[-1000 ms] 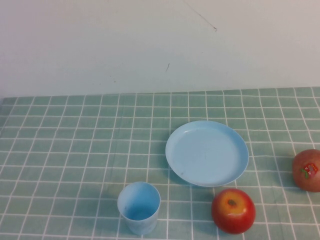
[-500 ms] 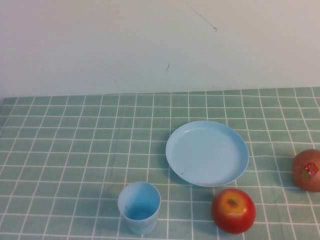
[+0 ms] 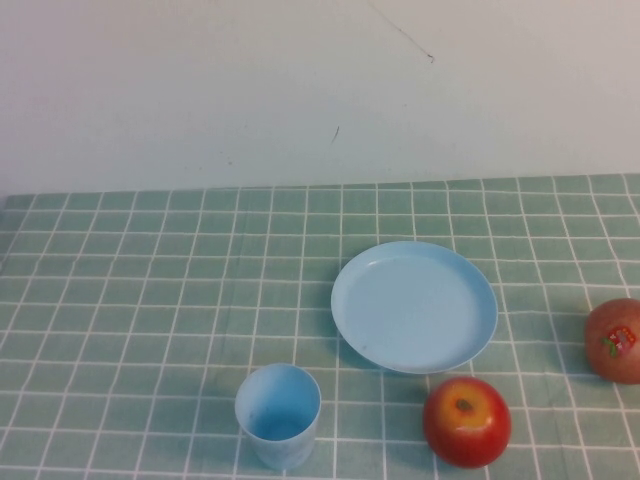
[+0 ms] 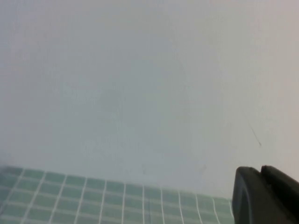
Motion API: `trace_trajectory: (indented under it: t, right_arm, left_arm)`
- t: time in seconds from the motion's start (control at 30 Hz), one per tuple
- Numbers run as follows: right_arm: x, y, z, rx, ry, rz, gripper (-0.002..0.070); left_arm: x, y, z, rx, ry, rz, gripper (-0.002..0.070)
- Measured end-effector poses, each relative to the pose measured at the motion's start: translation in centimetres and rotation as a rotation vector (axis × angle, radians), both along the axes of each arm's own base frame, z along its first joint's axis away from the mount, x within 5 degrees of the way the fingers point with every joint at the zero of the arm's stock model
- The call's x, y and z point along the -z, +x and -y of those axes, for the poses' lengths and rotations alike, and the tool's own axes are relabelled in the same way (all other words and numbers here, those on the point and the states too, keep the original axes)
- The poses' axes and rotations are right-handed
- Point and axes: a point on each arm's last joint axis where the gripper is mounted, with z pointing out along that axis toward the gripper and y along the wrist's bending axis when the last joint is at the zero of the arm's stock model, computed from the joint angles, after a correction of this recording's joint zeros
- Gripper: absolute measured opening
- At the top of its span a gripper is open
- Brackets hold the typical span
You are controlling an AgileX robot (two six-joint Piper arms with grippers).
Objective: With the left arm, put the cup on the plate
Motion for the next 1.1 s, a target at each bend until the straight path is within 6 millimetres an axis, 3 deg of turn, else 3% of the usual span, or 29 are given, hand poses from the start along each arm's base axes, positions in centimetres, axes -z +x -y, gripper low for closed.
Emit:
trace_trajectory:
  t: [0.4,0.47,0.7,0.87,1.1]
  right_arm:
    - [0.0,0.0,0.0,0.000,0.002,0.000,-0.0002]
    - [0.0,0.0,0.0,0.000,0.002,0.000,-0.0002]
    - [0.0,0.0,0.0,0.000,0.002,0.000,-0.0002]
    - [0.0,0.0,0.0,0.000,0.002,0.000,-0.0002]
    - [0.0,0.0,0.0,0.000,0.002,0.000,-0.0002]
  left_arm:
    - [1.4,7.2,2.4,0.274,0.058,-0.595,0.0017]
    - [1.7,8.7,2.7,0.306,0.067,-0.680,0.0060]
    - [4.1,14.0,3.6,0.421,0.059,-0.855,0.0351]
    - [6.6,17.1,4.9,0.497,0.104,-0.957,0.0386]
    - [11.4,20.2,8.9,0.538,0.300,-1.096,0.0388]
